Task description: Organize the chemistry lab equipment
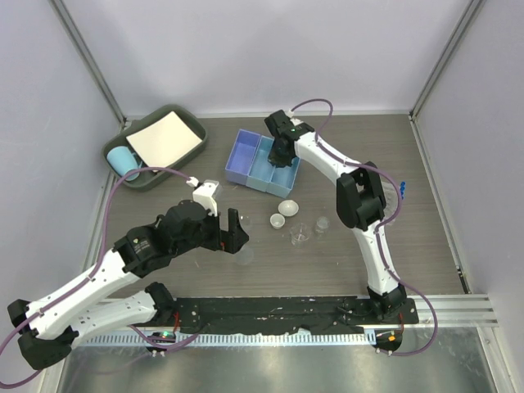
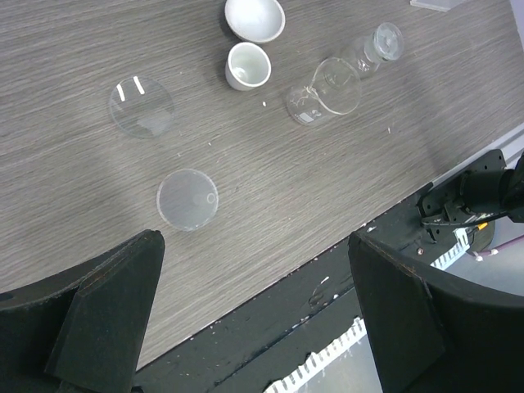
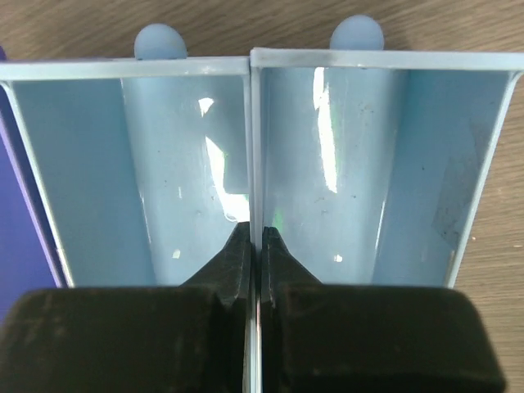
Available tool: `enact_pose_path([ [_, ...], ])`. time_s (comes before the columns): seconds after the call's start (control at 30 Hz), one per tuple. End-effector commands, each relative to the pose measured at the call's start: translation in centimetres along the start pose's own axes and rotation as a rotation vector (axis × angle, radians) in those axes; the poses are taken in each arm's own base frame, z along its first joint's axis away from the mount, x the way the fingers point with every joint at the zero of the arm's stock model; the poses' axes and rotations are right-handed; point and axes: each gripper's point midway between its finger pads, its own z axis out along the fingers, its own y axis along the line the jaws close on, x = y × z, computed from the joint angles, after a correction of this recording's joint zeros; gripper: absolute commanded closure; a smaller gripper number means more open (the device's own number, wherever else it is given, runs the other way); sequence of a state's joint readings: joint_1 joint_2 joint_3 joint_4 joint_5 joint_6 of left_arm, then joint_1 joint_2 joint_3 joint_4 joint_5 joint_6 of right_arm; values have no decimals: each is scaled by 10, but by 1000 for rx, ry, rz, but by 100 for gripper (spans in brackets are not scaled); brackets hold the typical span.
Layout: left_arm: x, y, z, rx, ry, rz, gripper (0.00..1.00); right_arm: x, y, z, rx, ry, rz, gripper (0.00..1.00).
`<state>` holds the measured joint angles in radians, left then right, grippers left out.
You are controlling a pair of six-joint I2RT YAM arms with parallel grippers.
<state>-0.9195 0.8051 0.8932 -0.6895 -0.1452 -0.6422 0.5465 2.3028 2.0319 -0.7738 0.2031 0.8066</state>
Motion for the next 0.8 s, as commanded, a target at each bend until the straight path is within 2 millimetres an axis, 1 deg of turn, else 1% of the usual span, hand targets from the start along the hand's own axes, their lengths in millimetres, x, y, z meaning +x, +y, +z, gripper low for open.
enact_pose_path([
  [0.0,-3,2,-3,3,-14,20,0,-6,12,4,-43,7,55,99],
  [0.2,-2,2,-3,0,-7,20,0,-12,6,12,-27,1,73,99],
  [0.3,-2,2,-3,-3,-7,18,0,-17,-4,16,-4,2,79,99],
  [0.4,-2,3,-2,-8,-5,17,0,-21,-21,20,25,7,94,99],
  [0.43,-1,2,-1,-8,-3,17,0,-25,-26,20,26,4,102,99],
  [0.5,-2,2,1,-8,-1,14,0,-26,-32,23,30,7,109,99],
  [0.7,-1,1,4,-11,13,9,0,-39,-35,22,27,-19,80,99],
  [0.73,-1,0,3,-11,13,6,0,-42,-31,21,15,-15,73,99],
  [0.77,-1,1,3,-15,14,5,0,-36,-38,24,41,6,40,99],
])
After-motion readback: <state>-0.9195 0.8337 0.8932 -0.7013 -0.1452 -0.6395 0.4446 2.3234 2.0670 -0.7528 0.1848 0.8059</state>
